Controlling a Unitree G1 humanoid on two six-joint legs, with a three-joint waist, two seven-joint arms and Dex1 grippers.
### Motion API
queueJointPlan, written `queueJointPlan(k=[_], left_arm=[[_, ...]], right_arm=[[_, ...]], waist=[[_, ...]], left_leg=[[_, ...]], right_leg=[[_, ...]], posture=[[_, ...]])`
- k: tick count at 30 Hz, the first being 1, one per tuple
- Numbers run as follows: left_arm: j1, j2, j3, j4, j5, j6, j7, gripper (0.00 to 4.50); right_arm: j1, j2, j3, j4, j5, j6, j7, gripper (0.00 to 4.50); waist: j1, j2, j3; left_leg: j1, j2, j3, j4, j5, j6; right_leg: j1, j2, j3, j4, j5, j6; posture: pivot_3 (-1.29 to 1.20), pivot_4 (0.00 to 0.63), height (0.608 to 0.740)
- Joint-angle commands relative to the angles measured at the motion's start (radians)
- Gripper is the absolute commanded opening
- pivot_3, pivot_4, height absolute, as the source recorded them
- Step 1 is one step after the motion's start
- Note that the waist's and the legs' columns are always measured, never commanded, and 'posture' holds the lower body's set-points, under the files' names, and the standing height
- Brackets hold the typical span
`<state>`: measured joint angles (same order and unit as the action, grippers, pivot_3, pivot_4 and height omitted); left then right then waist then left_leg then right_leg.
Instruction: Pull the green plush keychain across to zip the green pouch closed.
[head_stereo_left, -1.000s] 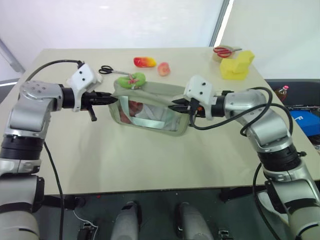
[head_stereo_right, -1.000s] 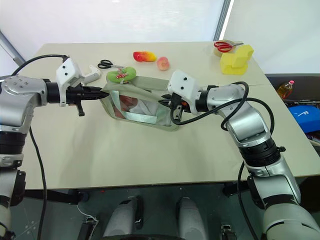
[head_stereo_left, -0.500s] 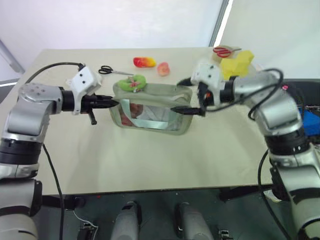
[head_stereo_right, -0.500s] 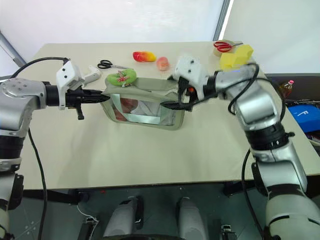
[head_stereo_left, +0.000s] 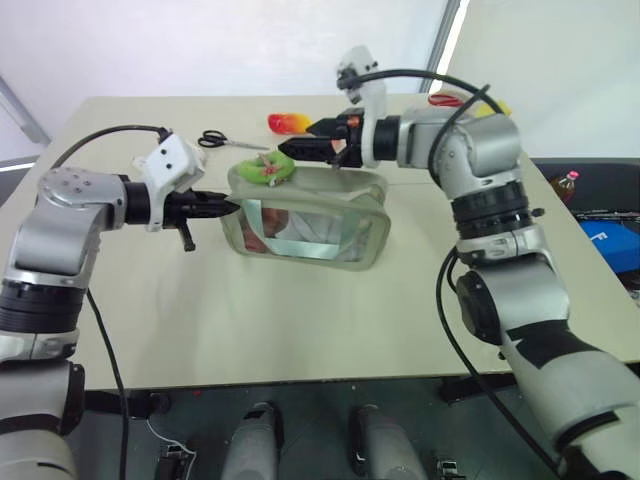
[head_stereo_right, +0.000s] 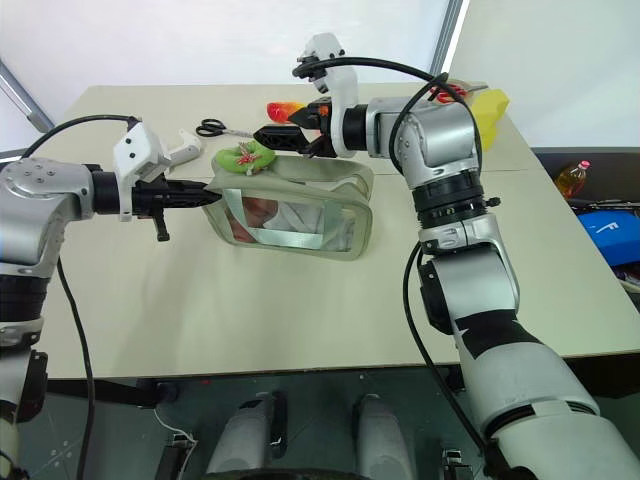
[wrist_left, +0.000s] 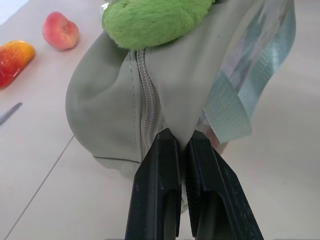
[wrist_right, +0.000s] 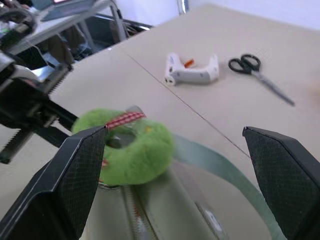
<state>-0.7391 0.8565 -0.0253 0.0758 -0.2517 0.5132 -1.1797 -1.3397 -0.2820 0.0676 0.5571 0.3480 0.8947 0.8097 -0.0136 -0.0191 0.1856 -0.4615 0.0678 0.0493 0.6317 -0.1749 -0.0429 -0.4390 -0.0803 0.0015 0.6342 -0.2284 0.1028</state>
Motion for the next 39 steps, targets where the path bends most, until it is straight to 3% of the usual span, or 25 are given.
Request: queueJointPlan(k=[1, 13, 22, 30, 39], left_arm=[[0.002, 0.001, 0.006, -0.031, -0.014, -0.002, 0.001, 0.00], [0.002, 0.000, 0.004, -0.028, -0.011, -0.007, 0.004, 0.00], [0.006, 0.001, 0.007, -0.034, -0.013, -0.004, 0.007, 0.00], [0.005, -0.001, 0.006, -0.030, -0.011, -0.011, 0.006, 0.00], [0.019, 0.000, 0.009, -0.022, -0.005, -0.026, 0.009, 0.00]], right_arm=[[-0.044, 0.021, 0.019, 0.029, -0.023, -0.047, 0.023, 4.49], [-0.036, 0.087, 0.060, 0.032, -0.043, -0.031, 0.050, 4.49], [-0.031, 0.068, 0.037, -0.008, -0.033, -0.021, 0.059, 0.12], [-0.010, -0.039, -0.058, -0.209, 0.033, 0.106, 0.030, 0.05], [0.115, -0.291, -0.159, -0.519, -0.016, 0.174, -0.162, 0.05]], waist=[[0.000, 0.000, 0.000], [-0.001, 0.000, 0.000], [-0.001, 0.000, 0.000], [0.002, 0.000, 0.000], [0.002, 0.000, 0.000]], left_leg=[[0.000, 0.000, 0.000, 0.000, 0.000, 0.000], [0.000, 0.000, 0.000, 0.000, 0.000, 0.000], [0.000, 0.000, 0.000, 0.000, 0.000, 0.000], [0.000, 0.000, 0.000, 0.000, 0.000, 0.000], [0.000, 0.000, 0.000, 0.000, 0.000, 0.000]], right_leg=[[0.000, 0.000, 0.000, 0.000, 0.000, 0.000], [0.000, 0.000, 0.000, 0.000, 0.000, 0.000], [0.000, 0.000, 0.000, 0.000, 0.000, 0.000], [0.000, 0.000, 0.000, 0.000, 0.000, 0.000], [0.000, 0.000, 0.000, -0.001, -0.002, -0.003]], posture=[[0.00, 0.150, 0.740], [0.00, 0.150, 0.740], [0.00, 0.150, 0.740], [0.00, 0.150, 0.740], [0.00, 0.150, 0.740]])
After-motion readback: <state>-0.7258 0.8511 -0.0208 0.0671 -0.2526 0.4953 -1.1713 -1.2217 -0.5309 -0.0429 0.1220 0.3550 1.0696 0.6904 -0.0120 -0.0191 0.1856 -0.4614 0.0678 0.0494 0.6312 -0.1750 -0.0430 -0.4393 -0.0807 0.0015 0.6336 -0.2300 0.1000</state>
